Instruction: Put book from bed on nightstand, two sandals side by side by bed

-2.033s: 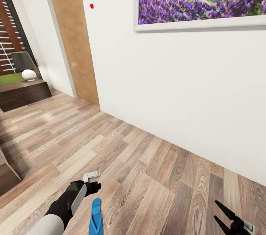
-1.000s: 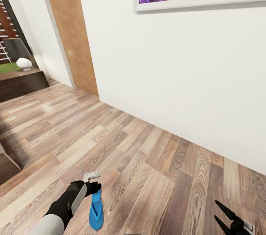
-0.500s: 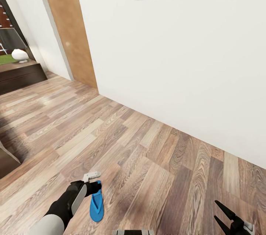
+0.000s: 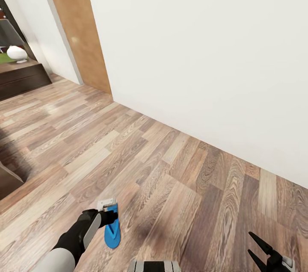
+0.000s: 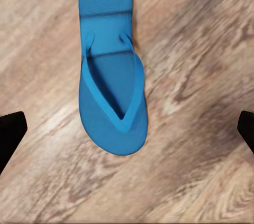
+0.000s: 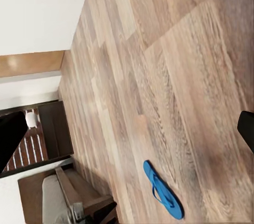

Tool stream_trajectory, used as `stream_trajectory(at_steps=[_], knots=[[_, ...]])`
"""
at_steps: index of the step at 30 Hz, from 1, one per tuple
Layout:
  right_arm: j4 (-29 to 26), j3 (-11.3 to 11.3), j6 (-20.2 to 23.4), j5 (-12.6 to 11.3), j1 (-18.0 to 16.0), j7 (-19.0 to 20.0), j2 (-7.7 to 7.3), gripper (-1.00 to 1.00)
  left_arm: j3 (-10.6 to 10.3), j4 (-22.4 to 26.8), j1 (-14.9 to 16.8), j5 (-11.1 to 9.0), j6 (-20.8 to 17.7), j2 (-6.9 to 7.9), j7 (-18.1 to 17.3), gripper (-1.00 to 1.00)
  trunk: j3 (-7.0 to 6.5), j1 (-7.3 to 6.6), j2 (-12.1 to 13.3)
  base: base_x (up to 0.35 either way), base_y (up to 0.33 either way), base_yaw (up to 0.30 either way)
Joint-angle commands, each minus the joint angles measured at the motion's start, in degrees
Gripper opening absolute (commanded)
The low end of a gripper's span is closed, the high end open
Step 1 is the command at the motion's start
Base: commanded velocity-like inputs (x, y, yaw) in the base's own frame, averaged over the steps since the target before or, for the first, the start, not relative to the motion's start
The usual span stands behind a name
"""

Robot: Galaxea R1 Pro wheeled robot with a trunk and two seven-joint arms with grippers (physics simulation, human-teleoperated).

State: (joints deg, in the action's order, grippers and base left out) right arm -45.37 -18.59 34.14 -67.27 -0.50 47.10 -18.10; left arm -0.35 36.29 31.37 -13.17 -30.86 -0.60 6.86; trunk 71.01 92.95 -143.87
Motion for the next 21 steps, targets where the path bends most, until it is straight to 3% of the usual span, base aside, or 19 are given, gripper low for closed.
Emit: stream_trajectory(at_steps=[1,21], knots=[[0.0,0.0,0.4,-0.3,0.0,0.0,0.0,1.0,0.0,0.1,0.0,-0.6,-0.3,-0.08,0.4,1.0,0.27,0.01,0.0,0.0,0.0,0.0],[0.0,0.0,0.4,-0.3,0.0,0.0,0.0,1.0,-0.1,0.0,0.0,-0.5,-0.1,-0.25,0.4,1.0,4.7,0.53,-0.3,0.0,0.0,0.0]])
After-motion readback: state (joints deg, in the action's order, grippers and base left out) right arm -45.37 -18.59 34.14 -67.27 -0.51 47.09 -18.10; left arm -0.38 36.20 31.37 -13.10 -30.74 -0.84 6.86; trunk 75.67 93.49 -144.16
